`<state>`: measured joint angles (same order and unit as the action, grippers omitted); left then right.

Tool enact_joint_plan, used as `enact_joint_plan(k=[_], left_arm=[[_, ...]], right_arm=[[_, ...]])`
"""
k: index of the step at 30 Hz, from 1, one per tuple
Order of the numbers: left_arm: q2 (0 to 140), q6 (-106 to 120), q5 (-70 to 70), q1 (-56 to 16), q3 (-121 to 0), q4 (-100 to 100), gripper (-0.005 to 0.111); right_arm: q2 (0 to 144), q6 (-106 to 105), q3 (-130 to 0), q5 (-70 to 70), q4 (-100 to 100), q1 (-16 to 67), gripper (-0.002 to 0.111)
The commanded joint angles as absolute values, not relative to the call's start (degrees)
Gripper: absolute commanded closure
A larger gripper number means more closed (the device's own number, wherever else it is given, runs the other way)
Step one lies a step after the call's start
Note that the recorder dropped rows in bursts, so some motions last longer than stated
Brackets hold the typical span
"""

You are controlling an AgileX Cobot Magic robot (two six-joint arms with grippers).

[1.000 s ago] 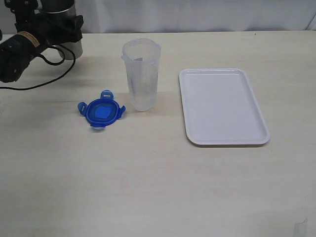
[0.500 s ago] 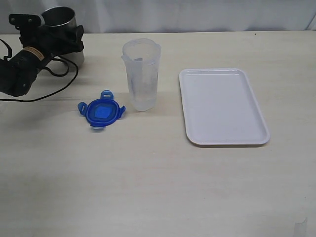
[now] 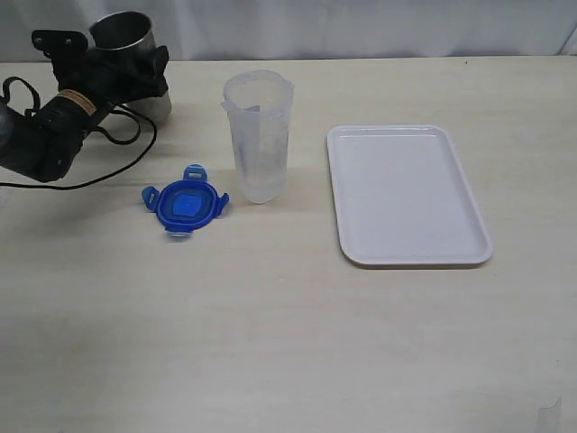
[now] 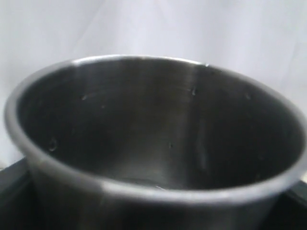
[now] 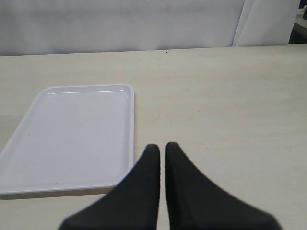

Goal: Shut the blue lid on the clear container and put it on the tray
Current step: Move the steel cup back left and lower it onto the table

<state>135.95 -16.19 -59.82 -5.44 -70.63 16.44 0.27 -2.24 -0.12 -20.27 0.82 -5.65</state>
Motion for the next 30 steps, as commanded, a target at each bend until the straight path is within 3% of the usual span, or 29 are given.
enact_joint_plan(k=[1,30], left_arm=[[136.57,-16.66,-62.65,-5.76,-72.17,16.00,0.107],[136.57,-12.35,-58.67,-5.99,-72.30,15.62,0.107]], right_arm=[[0.00,-2.18,0.00,-19.64,0.77,-5.90,0.104],[0.00,-2.18,0.00,-19.64,0.77,-5.90,0.104]])
